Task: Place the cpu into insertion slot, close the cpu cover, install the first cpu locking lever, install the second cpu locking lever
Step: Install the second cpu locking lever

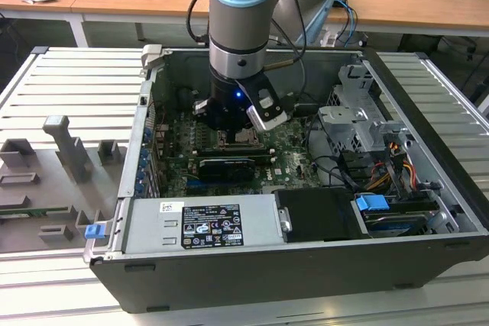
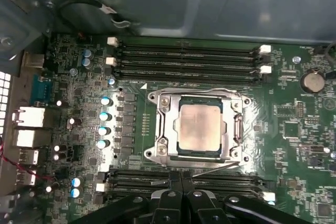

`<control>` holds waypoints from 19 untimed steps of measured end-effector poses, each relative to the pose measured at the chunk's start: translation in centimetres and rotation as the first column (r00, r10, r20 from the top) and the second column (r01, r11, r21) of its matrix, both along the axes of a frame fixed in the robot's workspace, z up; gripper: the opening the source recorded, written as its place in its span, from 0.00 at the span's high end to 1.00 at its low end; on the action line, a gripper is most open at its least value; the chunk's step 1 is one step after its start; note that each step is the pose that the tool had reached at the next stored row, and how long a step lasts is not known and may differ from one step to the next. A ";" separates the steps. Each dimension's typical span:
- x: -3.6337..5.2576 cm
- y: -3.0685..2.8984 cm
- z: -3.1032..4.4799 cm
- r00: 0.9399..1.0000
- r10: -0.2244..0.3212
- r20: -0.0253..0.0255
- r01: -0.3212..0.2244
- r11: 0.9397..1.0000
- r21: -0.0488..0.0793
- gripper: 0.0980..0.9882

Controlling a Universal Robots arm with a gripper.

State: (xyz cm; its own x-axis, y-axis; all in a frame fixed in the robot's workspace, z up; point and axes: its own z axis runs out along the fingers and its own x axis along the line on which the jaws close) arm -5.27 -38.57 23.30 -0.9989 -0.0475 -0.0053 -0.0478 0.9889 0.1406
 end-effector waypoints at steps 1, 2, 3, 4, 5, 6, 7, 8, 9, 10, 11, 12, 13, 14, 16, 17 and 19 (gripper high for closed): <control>-0.03 0.00 -0.34 1.000 0.000 0.000 0.000 1.000 0.000 0.99; -0.04 0.00 -0.62 1.000 0.000 0.000 0.000 1.000 0.000 0.99; -0.05 0.00 -0.76 1.000 0.000 0.000 0.000 1.000 0.000 0.99; -0.06 0.00 -0.87 1.000 0.000 0.000 0.000 1.000 0.001 0.99; -0.07 0.00 -0.89 1.000 0.000 0.000 0.000 1.000 0.000 0.99; -0.06 0.00 -0.90 1.000 0.000 0.000 0.000 1.000 0.001 0.99; -0.06 0.00 -0.92 1.000 0.000 0.000 0.000 1.000 0.001 0.99; -0.06 0.00 -0.92 1.000 0.000 0.000 0.000 1.000 0.001 0.99; -0.06 0.00 -0.93 1.000 0.000 0.000 0.000 1.000 0.001 0.99; -0.06 0.00 -0.93 1.000 0.000 0.000 0.000 1.000 0.001 0.99; -0.06 0.00 -0.93 1.000 0.000 0.000 0.000 1.000 0.001 0.99; -0.06 0.00 -0.93 1.000 0.000 0.000 0.000 1.000 0.001 0.99; -0.06 0.00 -0.94 1.000 0.000 0.000 0.000 1.000 0.001 0.99; -0.06 0.00 -0.95 1.000 0.000 0.000 0.000 1.000 0.001 0.99; -0.06 0.00 -0.96 1.000 0.000 0.000 0.000 1.000 0.001 0.99; -0.06 0.00 -0.96 1.000 0.000 0.000 0.000 1.000 0.001 0.99; -0.08 0.00 -1.02 1.000 0.000 0.000 0.000 1.000 0.001 0.99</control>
